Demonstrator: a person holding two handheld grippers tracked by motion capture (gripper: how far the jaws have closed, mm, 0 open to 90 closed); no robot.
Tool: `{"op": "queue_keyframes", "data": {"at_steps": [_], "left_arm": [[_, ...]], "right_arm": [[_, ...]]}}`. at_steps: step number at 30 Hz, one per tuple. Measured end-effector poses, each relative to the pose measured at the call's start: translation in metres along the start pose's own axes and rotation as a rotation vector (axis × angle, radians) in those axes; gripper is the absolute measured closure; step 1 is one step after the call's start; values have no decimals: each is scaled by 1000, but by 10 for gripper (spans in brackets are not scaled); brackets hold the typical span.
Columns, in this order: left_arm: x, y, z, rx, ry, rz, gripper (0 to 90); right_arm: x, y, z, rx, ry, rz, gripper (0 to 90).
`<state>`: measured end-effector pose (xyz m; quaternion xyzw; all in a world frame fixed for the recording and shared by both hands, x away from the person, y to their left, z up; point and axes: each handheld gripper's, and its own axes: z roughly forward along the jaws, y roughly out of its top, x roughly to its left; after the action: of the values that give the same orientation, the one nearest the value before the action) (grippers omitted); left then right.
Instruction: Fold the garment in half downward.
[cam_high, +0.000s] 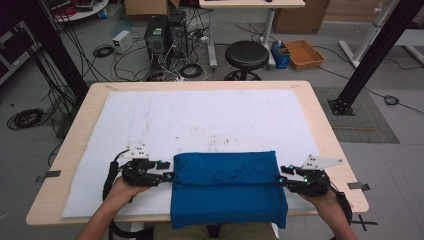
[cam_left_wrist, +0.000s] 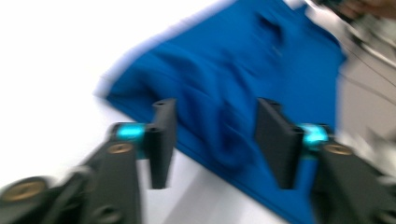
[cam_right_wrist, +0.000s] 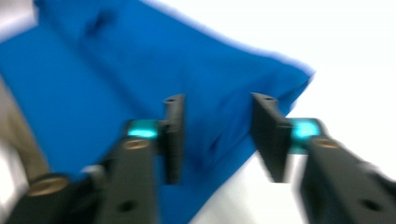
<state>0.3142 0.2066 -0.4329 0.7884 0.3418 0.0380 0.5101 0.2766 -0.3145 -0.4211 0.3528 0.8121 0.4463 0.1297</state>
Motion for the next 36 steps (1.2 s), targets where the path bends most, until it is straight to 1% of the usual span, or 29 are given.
{"op": "queue_keyframes", "data": {"at_steps": [1, 2, 3, 4, 5, 6, 7, 8, 9, 10, 12, 13, 14, 15, 17, 18, 19, 20, 21, 22, 23, 25, 26, 28, 29, 30, 33, 34, 36], "left_arm": [[3, 4, 0, -21, 39, -13, 428], [6, 9, 2, -37, 77, -22, 425], [6, 9, 2, -37, 77, -22, 417], [10, 17, 9, -59, 123, -38, 416], [13, 21, 14, -66, 133, -41, 416], [15, 23, 20, -76, 126, -42, 416], [16, 24, 26, -75, 119, -38, 416], [16, 24, 33, -54, 129, -30, 412], [16, 24, 33, -54, 129, -30, 406], [17, 23, 45, 2, 140, -17, 406], [16, 22, 54, 53, 169, -11, 406], [17, 21, 55, 73, 170, -8, 407], [17, 20, 56, 85, 183, -11, 410], [18, 19, 55, 95, 194, -7, 425], [20, 16, 53, 91, 180, -25, 503], [21, 15, 52, 97, 175, -27, 547], [21, 13, 52, 94, 173, -30, 585], [21, 13, 51, 94, 164, -33, 605], [21, 13, 51, 94, 153, -39, 664], [21, 13, 51, 97, 144, -40, 698], [21, 13, 51, 97, 144, -40, 747], [21, 12, 50, 92, 128, -62, 777], [22, 11, 50, 85, 125, -73, 784], [24, 12, 47, 67, 118, -90, 793], [25, 13, 45, 38, 114, -98, 796], [27, 15, 44, 8, 109, -114, 798], [35, 24, 40, -50, 135, -119, 799], [39, 27, 41, -67, 144, -127, 799], [46, 32, 44, -89, 159, -141, 799]], "right_arm": [[-2, 5, -3, -38, -18, 25, 441], [-5, 10, -5, -65, -44, 40, 408], [-8, 15, -5, -82, -69, 44, 391], [-11, 19, -4, -96, -97, 47, 377], [-14, 23, -1, -98, -128, 54, 369], [-18, 27, 5, -90, -157, 60, 366], [-22, 29, 11, -80, -176, 75, 365], [-27, 31, 19, -69, -181, 91, 366], [-31, 31, 27, -52, -181, 110, 367], [-35, 32, 36, -28, -179, 127, 368], [-42, 31, 52, 9, -171, 145, 379], [-44, 30, 59, 37, -172, 155, 382], [-46, 30, 64, 62, -168, 155, 397], [-46, 29, 68, 80, -162, 153, 433], [-46, 27, 72, 120, -147, 143, 542], [-46, 25, 74, 136, -144, 128, 573], [-45, 24, 73, 127, -145, 117, 595], [-45, 23, 72, 124, -140, 112, 653], [-46, 22, 71, 123, -119, 110, 705], [-46, 22, 71, 121, -106, 111, 752], [-46, 21, 70, 123, -95, 108, 783], [-45, 21, 69, 123, -92, 105, 805], [-46, 21, 69, 122, -90, 99, 811], [-46, 21, 67, 119, -94, 104, 818], [-45, 22, 67, 109, -98, 110, 820], [-46, 24, 66, 93, -104, 101, 821], [-50, 32, 68, 47, -128, 102, 821], [-53, 36, 71, 38, -142, 96, 821], [-59, 46, 78, 25, -164, 101, 821]]}}
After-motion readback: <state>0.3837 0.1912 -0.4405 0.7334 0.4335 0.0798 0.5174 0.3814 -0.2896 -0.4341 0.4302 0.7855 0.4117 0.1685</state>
